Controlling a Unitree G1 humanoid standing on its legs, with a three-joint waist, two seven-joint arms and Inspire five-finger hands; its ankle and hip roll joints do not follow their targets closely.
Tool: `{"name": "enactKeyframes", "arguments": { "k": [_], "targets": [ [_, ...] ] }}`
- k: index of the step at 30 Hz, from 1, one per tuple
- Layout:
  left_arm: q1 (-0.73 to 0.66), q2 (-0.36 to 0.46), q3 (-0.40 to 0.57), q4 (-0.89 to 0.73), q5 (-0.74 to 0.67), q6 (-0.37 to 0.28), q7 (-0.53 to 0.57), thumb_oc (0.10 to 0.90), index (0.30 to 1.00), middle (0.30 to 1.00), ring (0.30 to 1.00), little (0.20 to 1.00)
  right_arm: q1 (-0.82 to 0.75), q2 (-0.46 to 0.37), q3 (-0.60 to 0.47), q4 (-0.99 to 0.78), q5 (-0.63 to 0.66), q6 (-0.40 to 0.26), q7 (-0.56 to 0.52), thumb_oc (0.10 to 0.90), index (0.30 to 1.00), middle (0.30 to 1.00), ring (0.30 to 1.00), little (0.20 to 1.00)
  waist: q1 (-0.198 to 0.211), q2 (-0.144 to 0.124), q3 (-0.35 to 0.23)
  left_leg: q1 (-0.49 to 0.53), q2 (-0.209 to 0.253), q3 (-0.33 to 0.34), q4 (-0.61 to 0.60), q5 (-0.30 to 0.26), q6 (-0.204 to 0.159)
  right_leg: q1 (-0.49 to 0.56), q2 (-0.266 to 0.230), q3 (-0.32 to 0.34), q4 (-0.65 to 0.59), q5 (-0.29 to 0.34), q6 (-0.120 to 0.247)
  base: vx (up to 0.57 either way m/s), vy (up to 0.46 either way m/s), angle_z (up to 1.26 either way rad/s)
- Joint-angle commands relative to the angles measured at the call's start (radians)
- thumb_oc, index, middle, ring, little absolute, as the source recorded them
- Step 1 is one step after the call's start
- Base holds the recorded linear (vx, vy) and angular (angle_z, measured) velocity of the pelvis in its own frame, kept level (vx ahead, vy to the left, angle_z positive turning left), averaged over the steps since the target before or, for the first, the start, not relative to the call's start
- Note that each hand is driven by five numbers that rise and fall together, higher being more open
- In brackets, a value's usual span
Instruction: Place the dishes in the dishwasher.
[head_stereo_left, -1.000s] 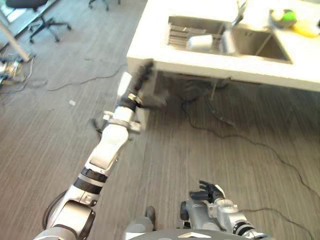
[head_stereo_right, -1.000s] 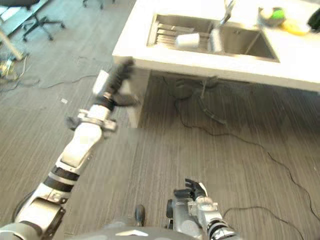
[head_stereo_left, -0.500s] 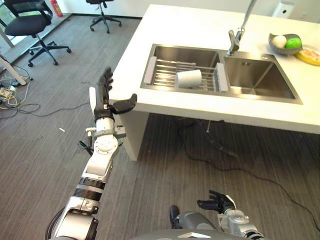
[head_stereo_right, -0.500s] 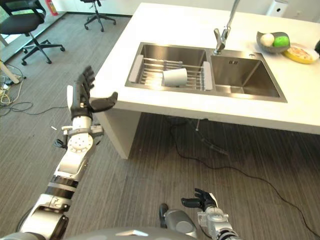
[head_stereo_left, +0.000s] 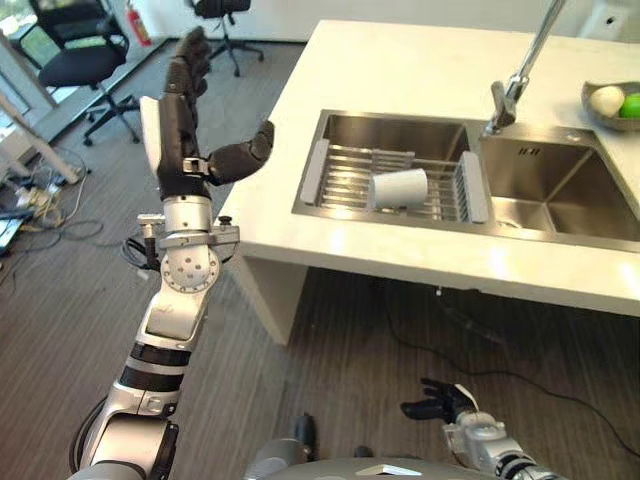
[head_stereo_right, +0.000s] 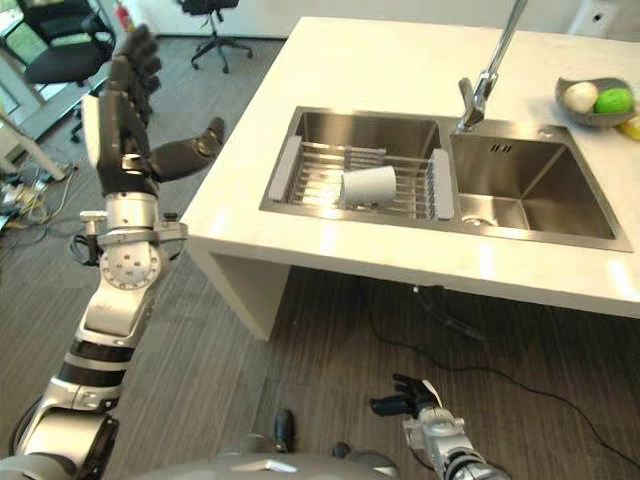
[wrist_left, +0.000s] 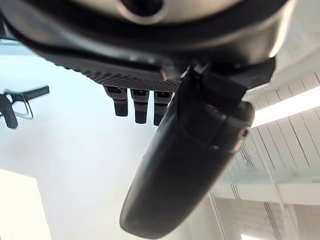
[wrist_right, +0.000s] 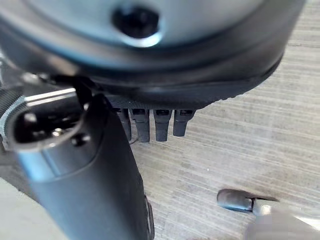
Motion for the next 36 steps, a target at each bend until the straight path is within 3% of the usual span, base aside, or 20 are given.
{"name": "enactKeyframes", "arguments": {
  "k": [1,5,6,7,8,10,11,12,13,18,20,23,27,36],
  "targets": [
    [-0.116,0.088,-0.023,-0.124,0.092,-0.062,-0.065,0.800,0.900,0.900,0.900,0.900,0.024,0.057,-0.008,0.001,0.012,-0.024,0.018,0.800,0.900,0.900,0.900,0.900,-0.003,-0.049,-0.061,0.096,-0.019,-0.030,-0.032,-0.067,-0.077,-0.168,-0.009,0.048,0.015,0.208,0.111,0.00,0.000,0.00],
    [-0.142,0.168,-0.057,-0.114,0.291,-0.017,-0.055,0.800,0.900,0.900,0.900,0.900,0.033,0.065,-0.006,0.002,-0.008,-0.026,0.023,0.800,0.900,0.900,0.900,0.900,-0.008,-0.049,-0.051,0.104,0.003,-0.024,-0.058,-0.062,-0.081,-0.230,-0.013,-0.004,0.099,0.204,0.139,-0.02,-0.010,0.03],
    [-0.141,0.194,-0.059,-0.124,0.342,-0.014,-0.054,0.800,0.900,0.900,0.900,0.900,0.035,0.060,-0.013,-0.002,-0.011,-0.029,0.021,0.800,0.900,0.900,0.900,0.900,-0.006,-0.041,-0.051,0.111,0.014,-0.017,-0.058,-0.072,-0.084,-0.229,-0.042,-0.027,0.100,0.195,0.145,-0.02,-0.116,-0.05],
    [-0.149,0.227,-0.076,-0.119,0.387,-0.010,-0.062,0.800,0.900,0.900,0.900,0.900,0.041,0.053,-0.027,-0.002,-0.020,-0.029,0.011,0.800,0.900,0.900,0.900,0.900,-0.010,-0.029,-0.049,0.112,0.034,-0.006,-0.058,-0.073,-0.092,-0.225,-0.112,-0.053,0.086,0.203,0.148,-0.02,-0.160,0.03],
    [-0.167,0.235,-0.092,-0.104,0.396,-0.002,-0.067,0.800,0.900,0.900,0.900,0.900,0.043,0.049,-0.031,0.004,-0.030,-0.026,0.009,0.800,0.900,0.900,0.900,0.900,-0.014,-0.024,-0.048,0.113,0.039,-0.008,-0.058,-0.075,-0.094,-0.223,-0.143,-0.047,0.079,0.215,0.152,-0.08,-0.186,0.02],
    [-0.189,0.227,-0.112,-0.093,0.394,-0.003,-0.079,0.800,0.900,0.900,0.900,0.900,0.047,0.048,-0.040,0.013,-0.035,-0.019,0.012,0.800,0.900,0.900,0.900,0.900,-0.023,-0.026,-0.054,0.106,0.040,-0.007,-0.058,-0.069,-0.101,-0.218,-0.189,0.002,0.059,0.253,0.166,-0.05,-0.141,0.00],
    [-0.191,0.227,-0.113,-0.091,0.394,-0.003,-0.079,0.800,0.900,0.900,0.900,0.900,0.047,0.048,-0.041,0.013,-0.035,-0.019,0.012,0.800,0.900,0.900,0.900,0.900,-0.022,-0.027,-0.053,0.107,0.039,-0.006,-0.058,-0.069,-0.100,-0.218,-0.189,0.004,0.057,0.254,0.167,-0.05,-0.172,0.05],
    [-0.218,0.226,-0.127,-0.062,0.404,0.017,-0.080,0.800,0.900,0.900,0.900,0.900,0.049,0.043,-0.040,0.014,-0.045,-0.014,0.010,0.800,0.900,0.900,0.900,0.900,-0.011,-0.036,-0.063,0.099,0.035,0.018,-0.058,-0.077,-0.110,-0.180,-0.248,-0.018,-0.007,0.266,0.185,-0.03,-0.129,0.05],
    [-0.219,0.232,-0.121,-0.055,0.409,0.025,-0.085,0.800,0.900,0.900,0.900,0.900,0.047,0.043,-0.040,0.015,-0.047,-0.010,0.013,0.800,0.900,0.900,0.900,0.900,-0.004,-0.034,-0.071,0.101,0.038,0.028,-0.058,-0.090,-0.114,-0.160,-0.252,-0.035,-0.036,0.245,0.194,-0.03,-0.175,0.09],
    [-0.217,0.244,-0.110,-0.012,0.410,0.034,-0.108,0.800,0.900,0.900,0.900,0.900,0.024,0.037,-0.025,0.034,-0.053,0.000,0.030,0.800,0.900,0.900,0.900,0.900,0.009,-0.030,-0.100,0.113,0.066,0.057,-0.058,-0.080,-0.135,-0.120,-0.234,-0.027,-0.133,0.228,0.199,0.01,-0.170,-0.34],
    [-0.261,0.222,-0.150,0.033,0.393,0.039,-0.120,0.800,0.900,0.900,0.900,0.900,0.021,0.036,-0.001,0.047,-0.055,-0.003,0.040,0.800,0.900,0.900,0.900,0.900,0.000,-0.023,-0.096,0.116,0.098,0.039,-0.044,-0.065,-0.155,-0.094,-0.198,-0.003,-0.138,0.199,0.177,0.01,-0.215,-0.20],
    [-0.352,0.212,-0.228,0.109,0.480,0.071,-0.121,0.800,0.900,0.900,0.900,0.900,0.004,0.014,0.010,0.065,-0.044,0.000,0.031,0.800,0.900,0.900,0.900,0.900,-0.019,-0.011,-0.085,0.106,0.130,0.010,-0.037,-0.041,-0.169,-0.079,-0.158,-0.018,-0.129,0.177,0.140,-0.02,-0.203,0.09],
    [-0.442,0.185,-0.343,0.196,0.546,0.084,-0.163,0.800,0.900,0.900,0.900,0.900,-0.004,0.001,0.011,0.064,-0.031,-0.003,0.024,0.800,0.900,0.900,0.900,0.900,-0.040,0.005,-0.082,0.102,0.148,-0.008,-0.041,-0.022,-0.176,-0.071,-0.128,-0.019,-0.126,0.161,0.121,0.00,-0.114,0.13],
    [-0.486,0.086,-0.440,0.282,0.580,0.102,-0.240,0.800,0.900,0.900,0.900,0.900,0.013,-0.007,0.025,0.022,-0.032,-0.003,0.020,0.800,0.900,0.900,0.900,0.900,-0.077,0.021,-0.076,0.104,0.157,-0.006,-0.044,-0.015,-0.182,-0.064,-0.115,-0.008,-0.132,0.152,0.104,0.01,-0.036,0.02]
  ]
}}
